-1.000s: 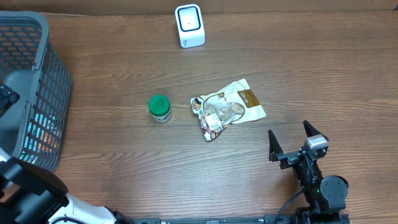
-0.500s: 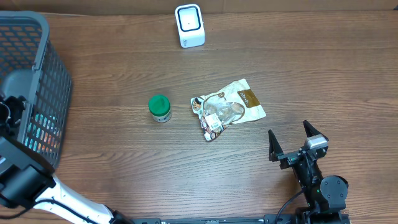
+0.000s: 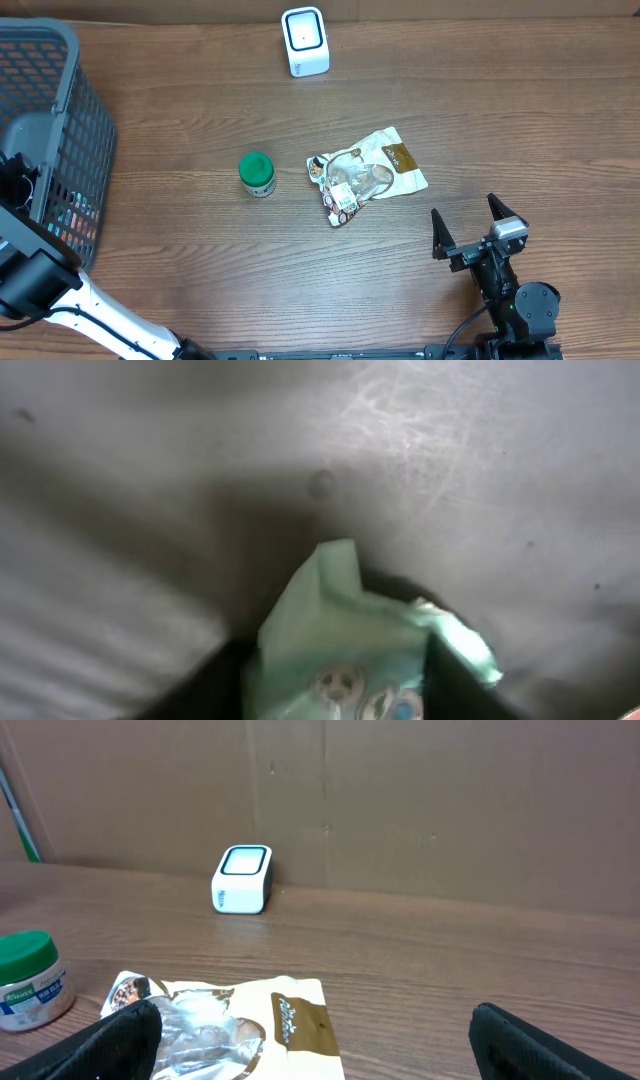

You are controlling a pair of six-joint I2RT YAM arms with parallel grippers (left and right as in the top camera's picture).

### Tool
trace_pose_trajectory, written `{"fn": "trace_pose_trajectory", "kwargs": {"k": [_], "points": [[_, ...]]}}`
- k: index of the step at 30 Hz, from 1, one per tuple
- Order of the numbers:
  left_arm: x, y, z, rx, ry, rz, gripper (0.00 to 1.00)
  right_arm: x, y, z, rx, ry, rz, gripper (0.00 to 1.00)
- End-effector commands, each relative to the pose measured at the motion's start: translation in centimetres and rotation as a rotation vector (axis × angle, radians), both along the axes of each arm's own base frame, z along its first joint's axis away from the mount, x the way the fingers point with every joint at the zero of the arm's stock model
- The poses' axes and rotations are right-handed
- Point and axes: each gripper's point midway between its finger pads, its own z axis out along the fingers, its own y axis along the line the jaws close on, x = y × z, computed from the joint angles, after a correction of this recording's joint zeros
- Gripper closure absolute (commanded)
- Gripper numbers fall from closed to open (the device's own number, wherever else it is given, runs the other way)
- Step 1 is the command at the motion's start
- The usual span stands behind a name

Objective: Scan the item barcode
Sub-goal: 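Lower the left gripper into the basket and grasp the mint-green wipes pack, then lift the wipes pack out and carry it toward the snack bag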

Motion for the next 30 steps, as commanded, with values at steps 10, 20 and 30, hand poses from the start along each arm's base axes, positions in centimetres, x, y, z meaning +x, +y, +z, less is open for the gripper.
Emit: {"fn": "trace_pose_trajectory", "kwargs": {"k": [10,20,30], "points": [[0.3,0.1,0.1,-0.009,0.043,0.078,0.96,0.0,0.0,-0.1,0.005,-0.006,0.001,0.00],[5.2,3.6,13.7,0.149,-0.207,0.148,0.96,0.0,0.0,-0.1,0.005,-0.006,0.001,0.00],[9.8,-2.5,32.2,0.183,-0.745,0.024,0.96,0.0,0.0,-0.1,0.005,-0.006,0.001,0.00]]}}
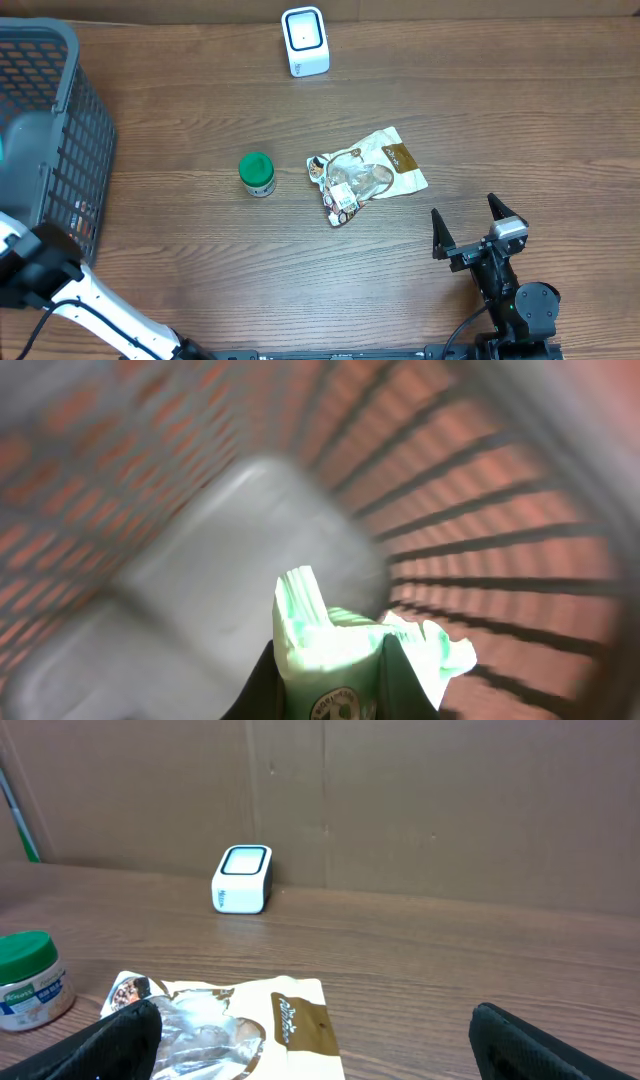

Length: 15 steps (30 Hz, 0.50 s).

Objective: Scan the item barcode
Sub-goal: 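Lift the wipes pack out and carry it toward the snack bag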

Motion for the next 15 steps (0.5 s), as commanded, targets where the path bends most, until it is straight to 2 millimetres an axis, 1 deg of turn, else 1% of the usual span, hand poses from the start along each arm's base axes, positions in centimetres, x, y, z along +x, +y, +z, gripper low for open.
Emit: {"fn": "trace_pose_trajectory", "kwargs": {"k": [1,3,5,7,8,10,12,15], "points": [[1.5,-5.4,7.3,-0.024,-0.243,-0.127,0.96,0.0,0.0,-0.1,0.005,-0.005,0.000,0.00],[1.5,-8.2,9.9,-0.039,-0.322,-0.181,0.96,0.0,0.0,-0.1,0.005,-0.005,0.000,0.00],[1.5,-11.4,11.2,-0.076,-0.352,-0.252,0.96,0.0,0.0,-0.1,0.005,-0.005,0.000,0.00],[1.6,-14.6,11.7,-0.097,-0.345,-0.312,0.96,0.0,0.0,-0.1,0.005,-0.005,0.000,0.00],[2.0,-16.4,11.9,-0.105,-0.351,-0.362,0.96,0.0,0.0,-0.1,0.005,-0.005,0.000,0.00],[3.1,-20.9,12.3,-0.132,-0.363,-0.481,0.96,0.0,0.0,-0.1,0.005,-0.005,0.000,0.00],[3.9,-25.2,12.3,-0.149,-0.355,-0.576,0.96,0.0,0.0,-0.1,0.005,-0.005,0.000,0.00],[4.8,-30.6,11.2,-0.136,-0.304,-0.677,0.96,0.0,0.0,-0.1,0.005,-0.005,0.000,0.00]]}}
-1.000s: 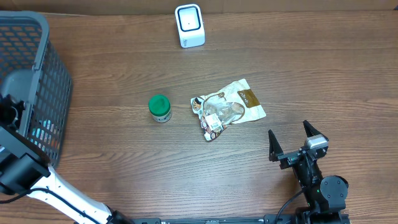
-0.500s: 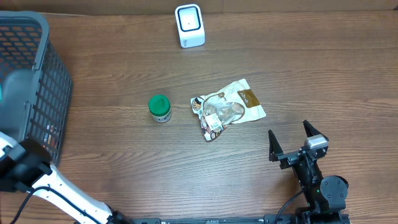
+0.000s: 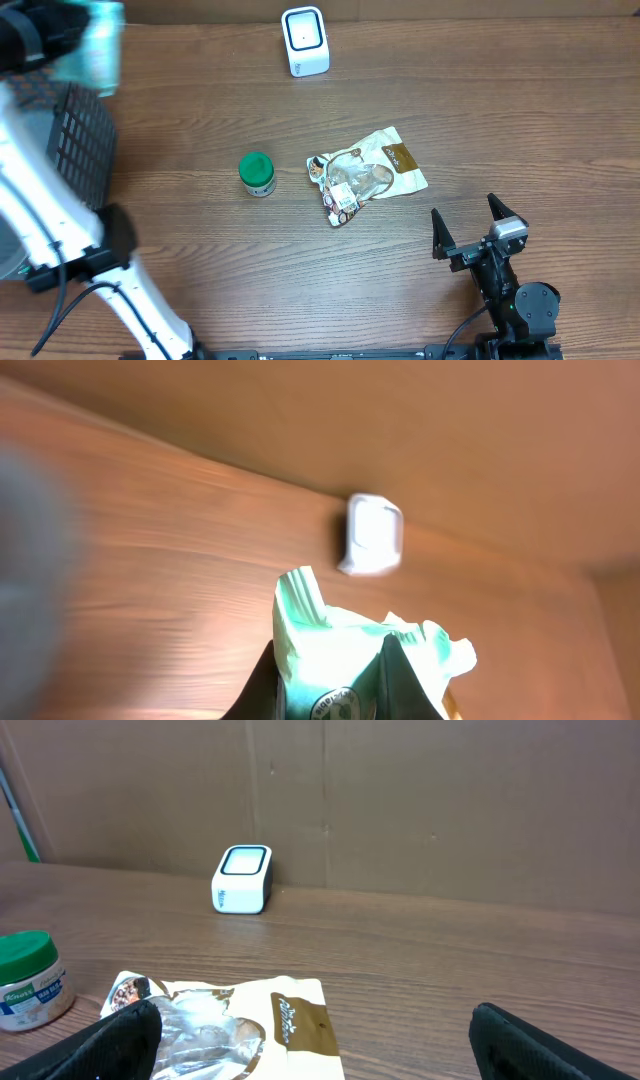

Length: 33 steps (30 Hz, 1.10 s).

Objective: Scan the item barcode
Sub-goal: 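Lift the wipes pack out and carry it toward the snack bag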

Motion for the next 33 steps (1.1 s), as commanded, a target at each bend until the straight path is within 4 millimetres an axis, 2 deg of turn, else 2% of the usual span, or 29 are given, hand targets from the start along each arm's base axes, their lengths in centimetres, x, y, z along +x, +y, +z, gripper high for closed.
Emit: {"fn": "trace_pose_trajectory", "kwargs": {"k": [1,6,9,10,13,17,21,25,28,33], "points": [[0.1,-6.7,0.0,0.018,0.011,-0.127,0.96,0.0,0.0,-0.1,0.005,-0.006,0.000,0.00],[0.0,-15.2,-3.7,0.151,0.125,-0.256,0.96,0.0,0.0,-0.1,0.005,-0.006,0.000,0.00],[-0.9,-19.8,-6.9,0.232,0.223,-0.325,0.96,0.0,0.0,-0.1,0.005,-0.006,0.000,0.00],[-1.1,-20.6,-7.6,0.243,0.245,-0.334,0.96,0.0,0.0,-0.1,0.005,-0.006,0.000,0.00],[-2.5,-23.8,-11.3,0.289,0.368,-0.363,0.96,0.0,0.0,-0.1,0.005,-0.006,0.000,0.00],[-4.5,-28.2,-16.9,0.345,0.504,-0.455,0.96,0.0,0.0,-0.1,0.005,-0.006,0.000,0.00],[-6.4,-30.2,-21.2,0.394,0.600,-0.518,0.96,0.0,0.0,-0.1,0.005,-0.006,0.000,0.00],[-8.1,-31.0,-24.6,0.428,0.682,-0.550,0.95,0.0,0.0,-0.1,0.005,-0.006,0.000,0.00],[-8.7,-30.9,-26.2,0.424,0.728,-0.520,0.95,0.0,0.0,-0.1,0.005,-0.006,0.000,0.00],[-8.3,-30.1,-26.9,0.403,0.762,-0.423,0.96,0.0,0.0,-0.1,0.005,-0.006,0.000,0.00]]}}
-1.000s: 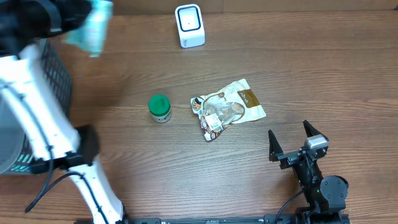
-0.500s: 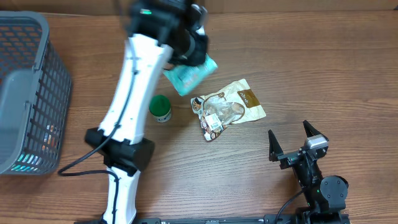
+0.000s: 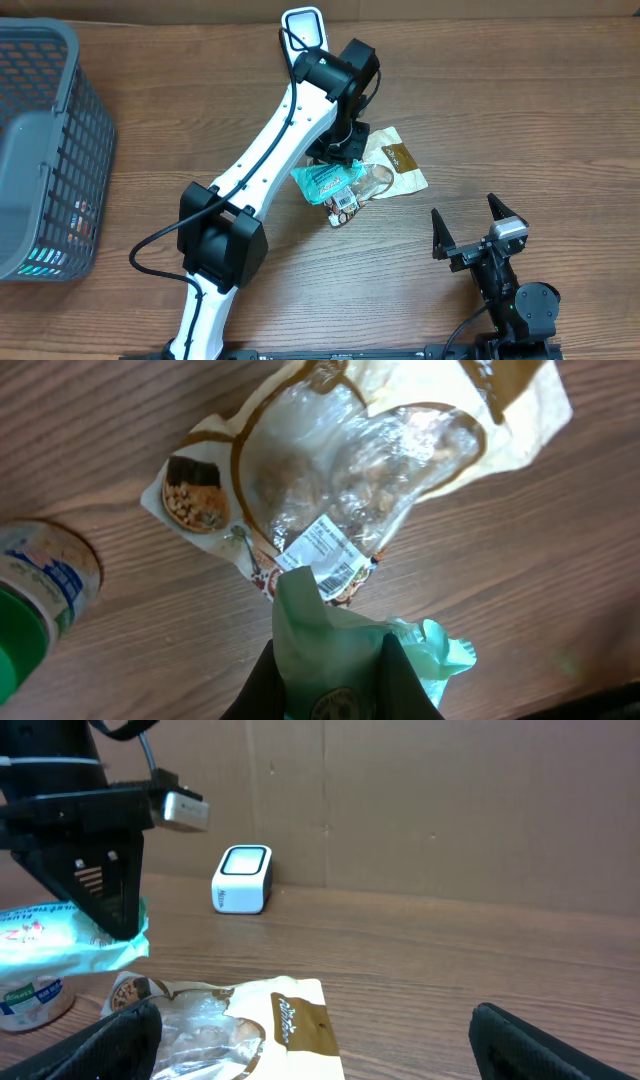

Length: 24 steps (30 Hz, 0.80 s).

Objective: Scan the item barcode
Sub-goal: 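Lift the wipes pack out and carry it toward the snack bag, then release the wipes pack beside the snack bag and withdraw left gripper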

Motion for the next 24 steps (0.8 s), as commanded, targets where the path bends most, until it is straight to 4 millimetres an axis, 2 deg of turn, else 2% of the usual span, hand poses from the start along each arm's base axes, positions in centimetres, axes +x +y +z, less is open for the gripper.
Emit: {"fn": "trace_pose_trajectory", "kwargs": {"k": [1,7,13,16,19,20,21,22,24], "points": [[0.8,1.4,0.2,0.035,-0.017,0.131,0.95,0.0,0.0,-0.1,0.005,-0.006,0.001,0.00],[1.7,3.0,-1.3,0.077,-0.002,0.390,0.96,0.0,0.0,-0.1,0.005,-0.006,0.001,0.00],[0.5,4.2,-4.0,0.141,0.076,0.710,0.95,0.0,0.0,-0.1,0.005,-0.006,0.000,0.00],[0.1,4.5,-4.9,0.159,0.093,0.782,0.94,0.0,0.0,-0.1,0.005,-0.006,0.000,0.00],[0.2,4.4,-5.0,0.154,0.090,0.786,0.76,0.0,0.0,-0.1,0.005,-0.006,0.000,0.00],[0.3,4.3,-4.9,0.151,0.088,0.778,0.50,0.0,0.0,-0.1,0.005,-0.006,0.000,0.00],[0.4,4.4,-4.8,0.149,0.085,0.767,0.34,0.0,0.0,-0.1,0.005,-0.006,0.000,0.00],[0.6,4.4,-4.7,0.142,0.083,0.743,0.23,0.0,0.0,-0.1,0.005,-0.006,0.000,0.00],[0.6,4.1,-3.7,0.113,0.096,0.691,0.19,0.0,0.0,-0.1,0.005,-0.006,0.000,0.00]]}}
